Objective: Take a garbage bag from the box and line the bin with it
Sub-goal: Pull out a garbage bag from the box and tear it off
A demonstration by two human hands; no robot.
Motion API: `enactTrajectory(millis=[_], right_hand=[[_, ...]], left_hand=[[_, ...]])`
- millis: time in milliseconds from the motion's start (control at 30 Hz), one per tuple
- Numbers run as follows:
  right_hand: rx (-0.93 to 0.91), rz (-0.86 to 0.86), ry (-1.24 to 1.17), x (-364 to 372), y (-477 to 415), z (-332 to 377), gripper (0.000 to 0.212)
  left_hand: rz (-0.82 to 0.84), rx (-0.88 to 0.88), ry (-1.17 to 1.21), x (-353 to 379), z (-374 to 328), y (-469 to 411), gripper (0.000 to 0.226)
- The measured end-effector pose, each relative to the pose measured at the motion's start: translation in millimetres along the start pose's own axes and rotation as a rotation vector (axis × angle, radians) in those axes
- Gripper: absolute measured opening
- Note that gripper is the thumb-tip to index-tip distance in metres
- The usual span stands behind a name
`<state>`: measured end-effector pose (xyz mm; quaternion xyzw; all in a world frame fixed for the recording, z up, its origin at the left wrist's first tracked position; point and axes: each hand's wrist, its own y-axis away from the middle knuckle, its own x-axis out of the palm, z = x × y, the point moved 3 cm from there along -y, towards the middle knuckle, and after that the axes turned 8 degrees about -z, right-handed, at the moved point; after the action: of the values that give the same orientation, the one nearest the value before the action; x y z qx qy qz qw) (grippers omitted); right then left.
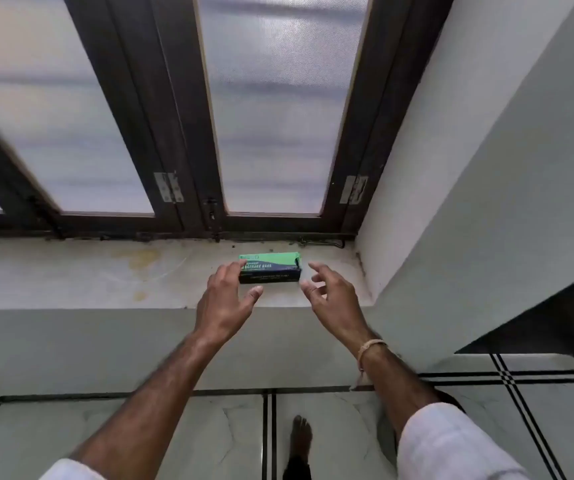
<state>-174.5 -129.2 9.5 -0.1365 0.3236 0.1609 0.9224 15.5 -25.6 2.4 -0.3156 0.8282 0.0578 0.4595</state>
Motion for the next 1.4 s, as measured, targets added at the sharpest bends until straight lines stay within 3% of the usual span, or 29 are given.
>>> enactTrajectory(millis=[233, 467, 633, 800, 867, 967, 1000, 1133, 1300, 1400], right_hand=[[0.137, 0.131, -0.087, 46.0, -69.7, -37.7, 0.053], [0.149, 0.138, -0.274, 34.7, -82.5, -33.9, 0.035], [0.325, 0.278, -0.467, 27.2, -86.6, -23.5, 0.036], [0.484, 0.172, -0.714, 16.9, -84.7, -32.8, 0.021], [0.45, 0.124, -0.59, 17.5, -79.3, -38.4, 0.011], [0.221, 0.035, -0.169, 18.8, -69.3, -34.8, 0.031], [0.155, 0.009, -0.143, 18.3, -67.4, -28.9, 0.035], [0.097, 0.047, -0.4, 16.7, -61.6, -10.6, 0.035], [0.185, 0.017, -0.565, 13.2, -56.4, -6.7, 0.007], [0.205, 0.021, -0.629, 11.5, -54.2, -3.4, 0.017]], left_hand=[[0.065, -0.093, -0.084, 52.7, 9.3, -50.1, 0.069], [0.057, -0.092, 0.096, 40.7, 13.5, -66.8, 0.058], [0.066, -0.115, 0.216, 29.7, 22.3, -71.0, 0.058], [0.062, -0.125, 0.334, 19.1, 27.5, -71.8, 0.06], [0.073, -0.117, 0.379, 15.0, 28.2, -70.4, 0.06], [0.097, -0.102, 0.438, 13.8, 29.0, -68.0, 0.061], [0.1, -0.101, 0.45, 14.4, 28.8, -66.7, 0.061], [0.105, -0.097, 0.485, 14.8, 30.8, -64.1, 0.06], [0.085, -0.092, 0.498, 10.5, 32.8, -65.4, 0.057], [0.086, -0.107, 0.543, 8.1, 29.7, -64.7, 0.054]])
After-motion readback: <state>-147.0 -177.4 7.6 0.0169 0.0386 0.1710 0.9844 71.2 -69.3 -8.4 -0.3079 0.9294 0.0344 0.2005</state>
